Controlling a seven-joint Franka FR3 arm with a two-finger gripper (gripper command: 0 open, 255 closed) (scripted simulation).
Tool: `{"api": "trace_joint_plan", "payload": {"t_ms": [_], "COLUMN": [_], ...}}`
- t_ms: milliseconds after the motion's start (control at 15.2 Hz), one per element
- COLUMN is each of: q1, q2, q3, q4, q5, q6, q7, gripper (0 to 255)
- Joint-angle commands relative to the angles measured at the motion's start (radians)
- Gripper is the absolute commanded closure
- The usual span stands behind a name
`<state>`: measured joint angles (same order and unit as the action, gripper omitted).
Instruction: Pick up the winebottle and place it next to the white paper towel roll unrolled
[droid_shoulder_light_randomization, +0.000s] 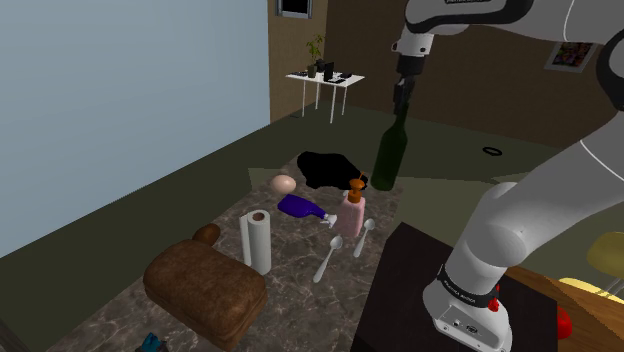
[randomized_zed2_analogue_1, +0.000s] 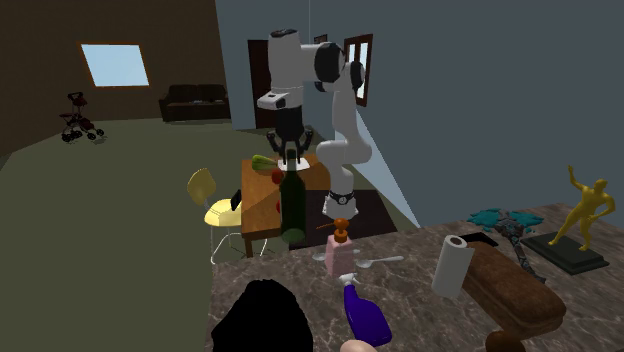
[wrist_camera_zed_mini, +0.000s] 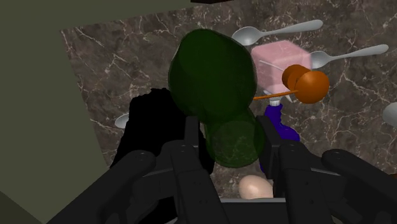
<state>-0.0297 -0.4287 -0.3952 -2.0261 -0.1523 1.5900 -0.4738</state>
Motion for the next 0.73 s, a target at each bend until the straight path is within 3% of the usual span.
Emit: {"api": "trace_joint_plan", "payload": {"t_ms": [0, 660], "q1": [0.001, 0.010], "q2": [0.005, 0.047], "q3": [0.001, 0.005], "q4": [0.033, 0.206], "q5": [0.002, 0.017], "q6": [-0.028, -0.161], "q7": [-0.003, -0.015], "gripper": [255, 255]}}
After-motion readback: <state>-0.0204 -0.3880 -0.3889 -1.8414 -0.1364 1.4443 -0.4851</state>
